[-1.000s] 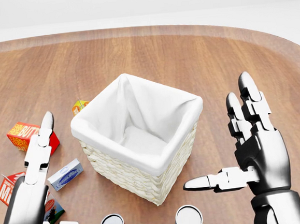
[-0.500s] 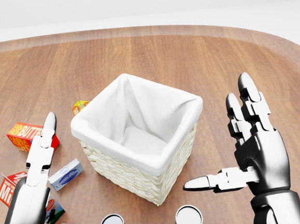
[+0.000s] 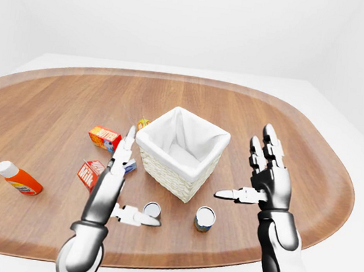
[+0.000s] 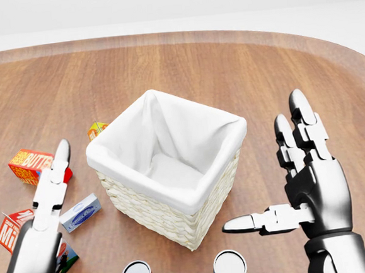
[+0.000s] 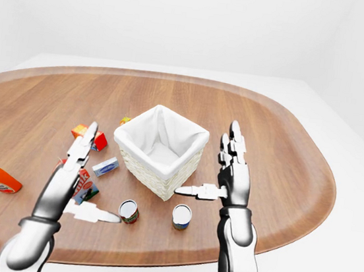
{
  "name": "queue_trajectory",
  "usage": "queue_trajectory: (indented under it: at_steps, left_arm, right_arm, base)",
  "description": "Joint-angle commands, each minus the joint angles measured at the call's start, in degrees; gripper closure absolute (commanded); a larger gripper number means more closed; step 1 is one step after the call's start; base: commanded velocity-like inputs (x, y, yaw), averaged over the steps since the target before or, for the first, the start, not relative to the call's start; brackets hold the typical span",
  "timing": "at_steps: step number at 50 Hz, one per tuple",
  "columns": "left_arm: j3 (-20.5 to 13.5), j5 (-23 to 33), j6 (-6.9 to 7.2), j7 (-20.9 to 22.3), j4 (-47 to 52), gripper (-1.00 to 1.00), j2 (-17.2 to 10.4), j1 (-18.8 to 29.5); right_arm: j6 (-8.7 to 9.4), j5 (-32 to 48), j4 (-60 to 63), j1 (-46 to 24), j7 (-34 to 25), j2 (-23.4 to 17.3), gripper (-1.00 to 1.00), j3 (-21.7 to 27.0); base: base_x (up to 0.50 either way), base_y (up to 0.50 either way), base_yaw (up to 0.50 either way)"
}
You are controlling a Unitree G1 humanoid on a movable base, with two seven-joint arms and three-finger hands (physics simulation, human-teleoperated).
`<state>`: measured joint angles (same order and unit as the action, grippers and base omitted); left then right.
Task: Pick up the tomato sauce, and put it in the basket.
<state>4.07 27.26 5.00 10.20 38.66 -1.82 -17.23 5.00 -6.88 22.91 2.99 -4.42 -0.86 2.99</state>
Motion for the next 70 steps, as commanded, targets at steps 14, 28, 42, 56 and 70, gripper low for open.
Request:
queue_trajectory:
  at_steps: [14, 28, 42, 56, 70]
  left_arm:
    - [-1.18, 0.53, 0.00, 0.33, -0.67, -1.00, 0.21, -0.78]
    - [-1.69, 1.78, 0.00, -0.36, -2.55, -1.00, 0.12, -0.48]
    - [-2.33, 2.89, 0.00, -0.03, -2.97, -1.00, 0.27, -0.24]
    - [-2.76, 3.74, 0.00, -0.82, -6.61, -1.00, 0.24, 0.15]
    - [-2.75, 4.53, 0.00, -1.27, -7.34, -1.00, 0.19, -0.11]
  right_arm:
    - [0.00, -0.01, 0.04, -0.05, 0.02, -0.02, -1.00, 0.02]
    - [0.00, -0.18, -0.38, -0.45, 0.04, -0.14, -1.00, 0.37]
    - [0.00, -0.19, -0.10, -0.31, 0.08, -0.10, -1.00, 0.29]
    - [0.00, -0.17, 0.17, -0.12, 0.06, -0.07, -1.00, 0.24]
    - [0.00, -0.14, -0.57, -0.19, 0.04, -0.01, -1.00, 0.25]
  base:
    - [0.00, 0.00, 0.00]
    - [0.00, 0.00, 0.00]
    - [0.00, 0.00, 0.00]
    - [0.00, 0.00, 0.00]
    - [0.00, 0.00, 0.00]
